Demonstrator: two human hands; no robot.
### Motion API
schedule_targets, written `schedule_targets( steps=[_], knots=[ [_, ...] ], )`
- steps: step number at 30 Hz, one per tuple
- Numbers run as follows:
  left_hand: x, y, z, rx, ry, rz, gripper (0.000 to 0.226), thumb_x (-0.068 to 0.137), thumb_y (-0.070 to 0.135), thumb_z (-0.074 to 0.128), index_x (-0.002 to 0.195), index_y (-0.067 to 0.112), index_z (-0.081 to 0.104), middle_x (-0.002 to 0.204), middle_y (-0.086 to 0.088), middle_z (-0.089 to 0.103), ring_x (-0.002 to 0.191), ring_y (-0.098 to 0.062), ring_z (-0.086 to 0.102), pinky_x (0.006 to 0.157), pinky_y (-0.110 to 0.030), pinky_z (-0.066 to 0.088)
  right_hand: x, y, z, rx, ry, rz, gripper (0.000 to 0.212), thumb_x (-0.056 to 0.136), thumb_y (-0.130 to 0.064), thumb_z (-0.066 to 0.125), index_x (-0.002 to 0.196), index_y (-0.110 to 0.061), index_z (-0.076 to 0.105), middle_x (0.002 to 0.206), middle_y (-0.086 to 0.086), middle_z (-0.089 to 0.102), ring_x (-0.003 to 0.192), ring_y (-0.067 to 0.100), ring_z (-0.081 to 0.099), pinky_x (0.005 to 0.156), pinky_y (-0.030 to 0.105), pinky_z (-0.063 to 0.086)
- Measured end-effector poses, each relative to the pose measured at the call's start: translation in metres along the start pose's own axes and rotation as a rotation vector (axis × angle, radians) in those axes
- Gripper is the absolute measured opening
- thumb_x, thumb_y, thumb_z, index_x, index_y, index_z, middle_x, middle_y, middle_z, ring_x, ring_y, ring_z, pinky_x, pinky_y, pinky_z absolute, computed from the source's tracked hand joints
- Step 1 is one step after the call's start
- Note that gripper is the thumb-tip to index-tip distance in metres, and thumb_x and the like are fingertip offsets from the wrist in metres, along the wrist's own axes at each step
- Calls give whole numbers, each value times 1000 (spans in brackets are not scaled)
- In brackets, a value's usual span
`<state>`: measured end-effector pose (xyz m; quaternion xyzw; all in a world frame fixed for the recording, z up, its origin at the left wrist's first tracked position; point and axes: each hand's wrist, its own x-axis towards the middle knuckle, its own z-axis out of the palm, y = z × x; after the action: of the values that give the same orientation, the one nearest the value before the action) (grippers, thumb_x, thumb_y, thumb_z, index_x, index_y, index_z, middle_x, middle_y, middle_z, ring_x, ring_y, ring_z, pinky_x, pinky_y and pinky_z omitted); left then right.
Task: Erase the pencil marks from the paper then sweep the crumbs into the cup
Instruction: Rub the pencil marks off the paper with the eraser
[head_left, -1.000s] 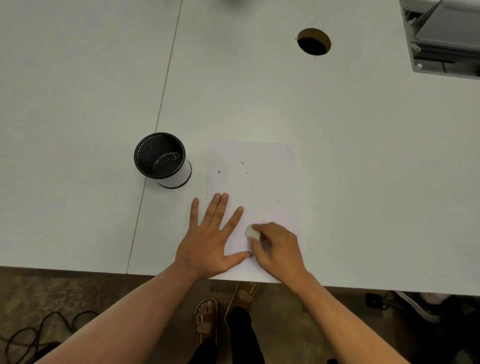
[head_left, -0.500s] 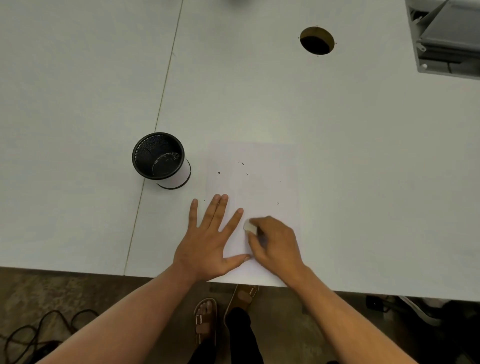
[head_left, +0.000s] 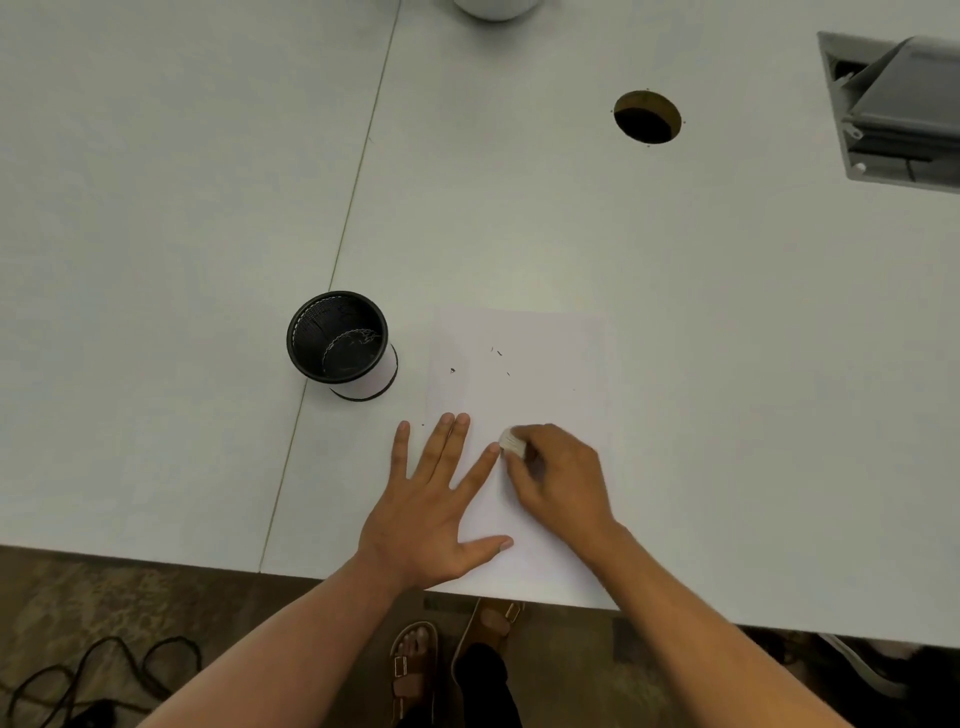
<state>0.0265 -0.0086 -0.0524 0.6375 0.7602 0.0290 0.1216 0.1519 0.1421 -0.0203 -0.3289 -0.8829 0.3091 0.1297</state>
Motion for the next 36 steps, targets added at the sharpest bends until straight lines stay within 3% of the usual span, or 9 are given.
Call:
schedule_targets(
  steps=[8,14,22,28,36],
  knots=[
    [0,0,0,12,-8,-21,97,88,86,28,162,24,16,169,-17,5,157,-35,5,118,-70,8,67,23,-13,-45,188,164,12,87,-24,62,92,-14,68,79,-1,68,68,16,61,63,25,46],
    [0,-1,2,-11,12,-10,98,88,85,31,162,23,16,169,-18,7,157,-35,6,118,-70,9,14,3,-1,-39,-13,-26,21,85,-24,66,102,-13,68,87,1,70,72,15,63,65,21,44],
    [-1,-1,1,1,-1,-20,97,88,85,32,162,24,15,169,-18,4,157,-35,4,117,-70,8,79,19,-12,-50,167,191,13,87,-22,61,93,-14,68,84,0,69,72,18,62,65,26,46],
    [1,0,1,-29,21,-9,99,88,84,33,163,22,13,169,-18,7,157,-33,5,118,-71,10,32,-7,8,50,-93,-54,27,83,-30,60,103,-15,68,85,-2,69,73,12,61,67,27,50],
    [1,-2,2,-4,3,-26,97,88,85,31,162,25,15,169,-17,6,157,-34,5,117,-71,11,92,10,-2,-6,112,110,15,86,-25,62,95,-14,69,84,0,69,71,15,61,64,25,47]
  ],
)
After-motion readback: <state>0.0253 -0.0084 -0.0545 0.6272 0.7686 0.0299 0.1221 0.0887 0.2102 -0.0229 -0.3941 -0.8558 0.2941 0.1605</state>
